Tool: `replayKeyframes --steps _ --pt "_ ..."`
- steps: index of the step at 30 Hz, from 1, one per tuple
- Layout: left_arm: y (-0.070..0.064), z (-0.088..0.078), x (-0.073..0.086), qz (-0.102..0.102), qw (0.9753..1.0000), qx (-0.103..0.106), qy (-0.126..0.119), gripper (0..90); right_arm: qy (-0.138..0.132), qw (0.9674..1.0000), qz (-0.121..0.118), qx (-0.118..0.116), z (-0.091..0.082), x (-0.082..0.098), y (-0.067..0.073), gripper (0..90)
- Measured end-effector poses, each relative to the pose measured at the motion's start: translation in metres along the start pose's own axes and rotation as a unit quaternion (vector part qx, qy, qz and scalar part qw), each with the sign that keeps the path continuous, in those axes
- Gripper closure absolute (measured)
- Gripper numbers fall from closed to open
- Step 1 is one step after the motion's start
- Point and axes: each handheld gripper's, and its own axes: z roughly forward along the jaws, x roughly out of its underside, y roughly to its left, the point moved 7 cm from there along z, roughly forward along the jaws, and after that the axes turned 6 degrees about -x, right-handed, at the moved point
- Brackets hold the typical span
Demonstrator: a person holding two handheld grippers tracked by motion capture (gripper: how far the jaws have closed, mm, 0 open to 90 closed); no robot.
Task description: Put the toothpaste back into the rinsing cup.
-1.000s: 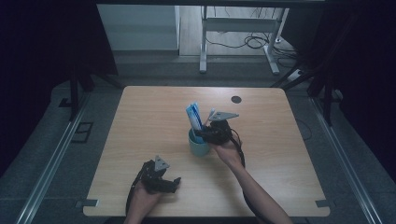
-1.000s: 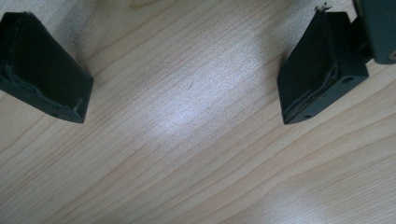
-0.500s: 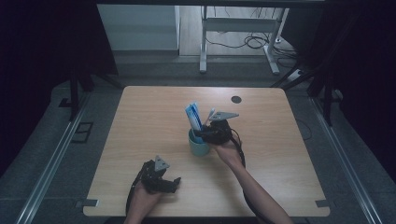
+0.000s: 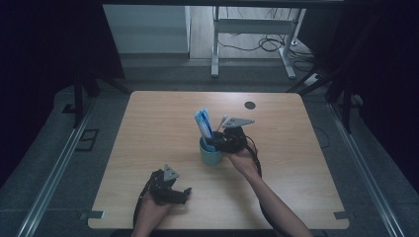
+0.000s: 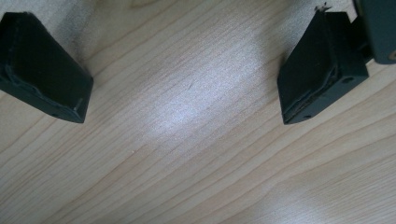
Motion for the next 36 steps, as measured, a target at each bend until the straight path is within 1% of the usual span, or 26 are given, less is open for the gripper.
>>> replayKeyframes --steps 13,24,36 --pt "0.0 0.0 0.0 0.0 1.0 0.0 0.0 3.6 -0.007 0.9999 -0.011 -0.002 -0.01 -0.005 0.004 53.1" --pt "0.0 0.0 0.0 0.0 1.0 0.0 0.0 3.6 -0.008 0.9998 -0.017 -0.002 -0.019 -0.003 0.004 51.1" --pt "0.0 0.0 0.0 -0.001 1.0 0.0 0.0 3.6 -0.019 0.9996 -0.022 -0.006 -0.033 -0.005 0.007 50.7"
